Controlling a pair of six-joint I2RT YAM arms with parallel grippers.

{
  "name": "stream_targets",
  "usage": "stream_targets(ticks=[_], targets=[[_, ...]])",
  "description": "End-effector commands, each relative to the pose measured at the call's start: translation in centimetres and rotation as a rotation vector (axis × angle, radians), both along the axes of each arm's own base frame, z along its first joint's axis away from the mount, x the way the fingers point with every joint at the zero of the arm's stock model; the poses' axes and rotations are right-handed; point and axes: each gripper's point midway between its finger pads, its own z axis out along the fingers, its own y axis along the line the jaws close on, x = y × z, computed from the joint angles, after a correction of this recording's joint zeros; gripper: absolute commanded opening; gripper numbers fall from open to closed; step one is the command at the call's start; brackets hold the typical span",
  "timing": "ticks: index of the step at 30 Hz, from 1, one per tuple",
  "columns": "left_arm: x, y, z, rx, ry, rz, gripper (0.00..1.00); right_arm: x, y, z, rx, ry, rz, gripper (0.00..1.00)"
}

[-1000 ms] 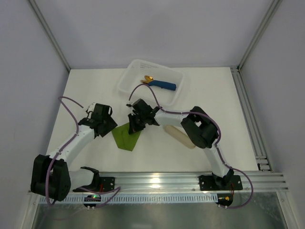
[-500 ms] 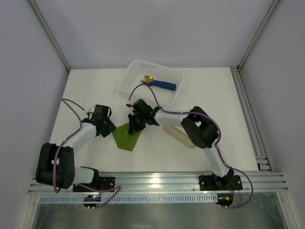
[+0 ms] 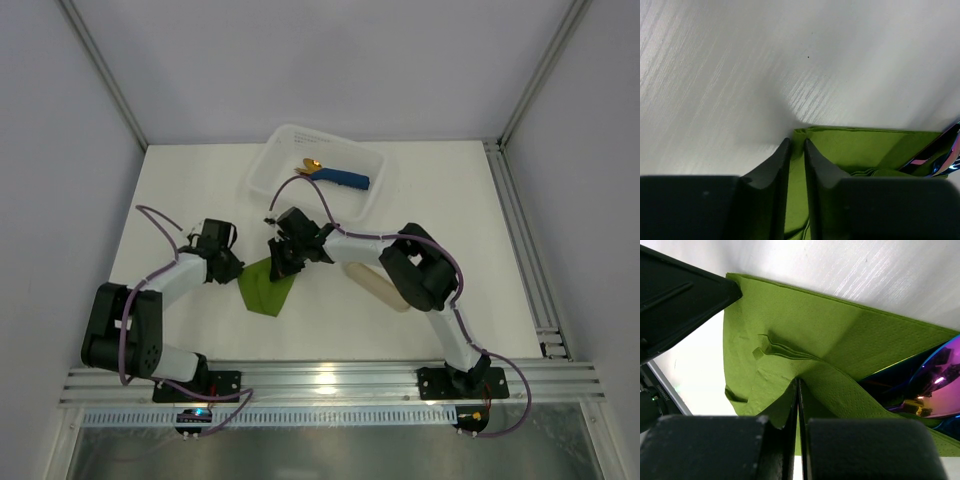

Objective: Place the utensils on the paper napkin and roll it up
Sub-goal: Roll the napkin at the center of the board.

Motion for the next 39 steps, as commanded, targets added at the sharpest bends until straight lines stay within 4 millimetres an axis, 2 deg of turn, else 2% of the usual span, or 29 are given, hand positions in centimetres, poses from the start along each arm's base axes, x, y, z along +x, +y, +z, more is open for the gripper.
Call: stream_targets(ticks=[1,6,23,26,34,38,39], targets=[[0.8,0.3,-0.1,0.011,-0.023,-0.004,0.14,0.5,-0.4,-1.5,-0.054,-0.021,-0.005,0.04],[0.8,0.3,0.4,0.01,-0.029,-0.016,0.0,0.4,-0.3,-1.8,-0.065,-0.017,0.003,0.04],[0.1,-3.6,5.0,-0.151,-0.144,-0.124,0.0,0.7,-0.2,-2.2,-0.078,-0.021,0.005,0.04],[-0.2,-4.8,5.7,-0.208,-0.162,-0.143,0.0,0.5,-0.2,-2.5,-0.083,-0.016,0.003,0.04],[-1.1,-8.2,5.5,-0.269,-0.162,-0.166,0.0,0.4,-0.3,-2.6,-0.086,-0.014,0.005,0.03],[-1.6,-8.3,5.3,-0.269,-0.174,-0.096,0.0,0.2,-0.3,-2.3,-0.069,-0.014,-0.002,0.03],[-1.7,-8.4,5.8,-0.287,-0.196,-0.081,0.0,0.2,-0.1,-2.1,-0.059,-0.012,-0.001,0.04]])
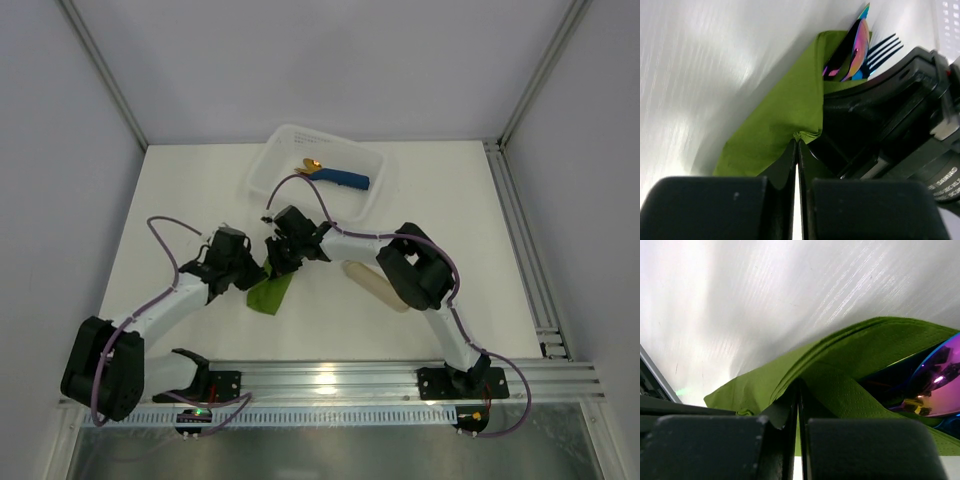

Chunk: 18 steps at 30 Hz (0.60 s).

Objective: Place the utensils on the paper napkin and roll it up
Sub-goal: Roll the napkin at the center of the board.

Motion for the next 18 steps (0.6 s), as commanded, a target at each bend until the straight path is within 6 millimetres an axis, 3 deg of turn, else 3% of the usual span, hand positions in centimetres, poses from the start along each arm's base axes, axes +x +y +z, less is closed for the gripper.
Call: stream_targets(ticks=[1,7,18], targets=[[0.2,0.0,1.0,-0.058,-0.063,0.098,0.0,-0.4,-0.7,-2.0,-0.047,0.009,-0.013,0.04],[-0.5,0.5,2.1,-0.092,-0.096,0.156,0.0,-0.8,-0.9,-2.4,-0.015,0.067,-0.101,0.04],[-0.4,-1.4,1.8,-0.171,-0.086,0.164,0.0,-1.9,-1.1,-3.8,0.037,0.196,-0.233,0.04]])
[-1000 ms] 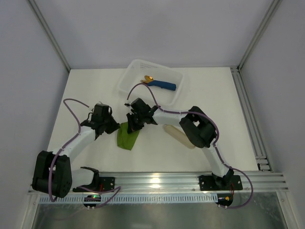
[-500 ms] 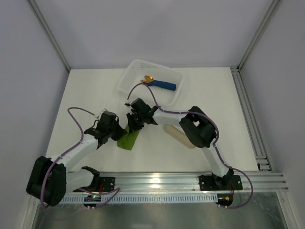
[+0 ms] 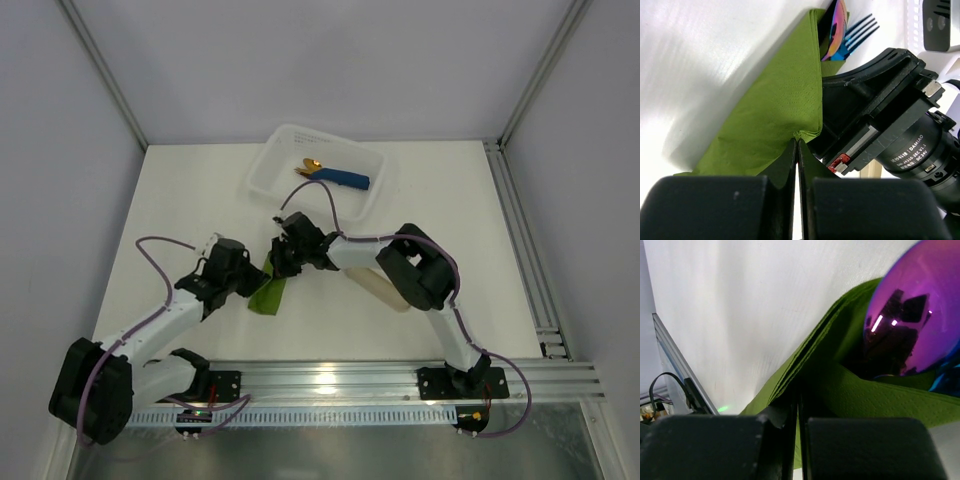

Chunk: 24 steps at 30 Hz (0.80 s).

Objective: Place the utensils on the paper napkin and roll it up
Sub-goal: Roll the napkin at the center of the board.

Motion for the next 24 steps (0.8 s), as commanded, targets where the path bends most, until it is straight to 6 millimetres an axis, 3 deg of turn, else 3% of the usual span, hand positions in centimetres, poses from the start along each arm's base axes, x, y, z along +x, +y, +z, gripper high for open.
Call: stream_targets(ticks=[1,11,24], targets=[[1.0,-1.2,1.0,-0.057,-0.052,0.034,0.0,-1.4,-2.1,-3.6,-0.086,0.086,-0.071,0.04],[1.9,-3.3,1.8,-0.095,-0.086,0.053,0.0,-2.0,-2.2,-4.3,-0.064,0.116,-0.075,0.04],[1.6,-6.2,0.2,-0.118,-0.056,0.025,0.0,-2.8,-2.4,-4.7,-0.055,0.124,-0.048,0.04]])
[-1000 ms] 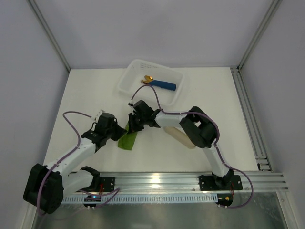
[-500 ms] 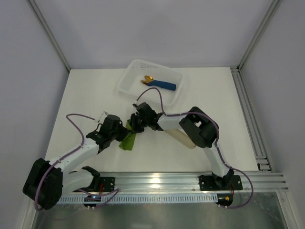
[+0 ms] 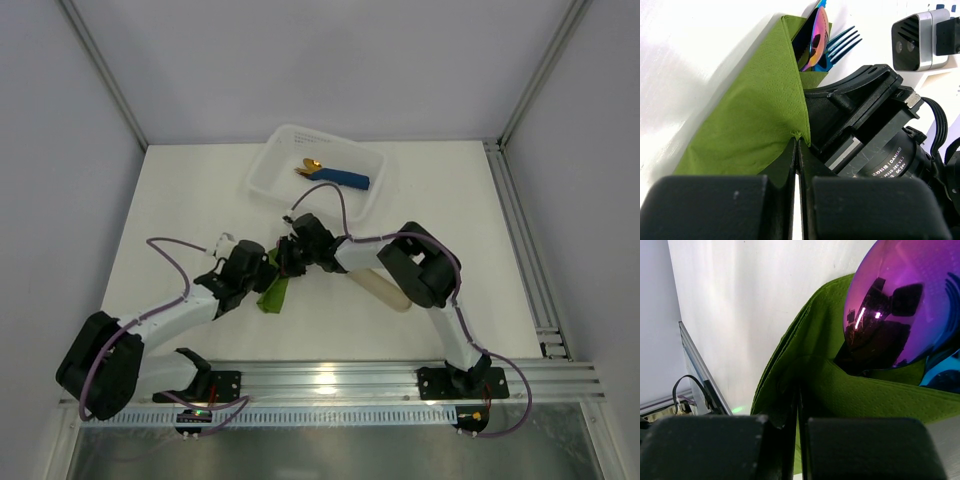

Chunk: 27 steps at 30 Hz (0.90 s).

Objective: Place the utensils on the paper napkin and roll it up
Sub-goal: Roll the napkin at the center of the board.

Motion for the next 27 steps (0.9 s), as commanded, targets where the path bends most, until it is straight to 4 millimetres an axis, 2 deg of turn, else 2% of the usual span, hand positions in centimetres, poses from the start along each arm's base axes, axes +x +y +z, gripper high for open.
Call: stream_targets(ticks=[1,8,17,27], targets=[[-0.4,-3.2,0.5,-0.086,-0.004,-0.065,0.0,-2.9,-1.9,-4.5,-0.147,0.058,0.017,0.04],[-0.5,-2.5,1.3,-0.066,-0.032,-0.037,0.0,-3.4,-1.8,-3.7,-0.105,0.046,0.037,0.04],[-1.2,-0.8,1.2,-0.039,-0.039,0.006,0.0,-3.7,-1.5,-0.5,-0.015,-0.001,0.067,0.04],[-2.0,0.9,1.6,0.01,-0.055,0.031,0.0,-4.0,-2.0,0.6,0.036,-0.006,0.089,0.04]])
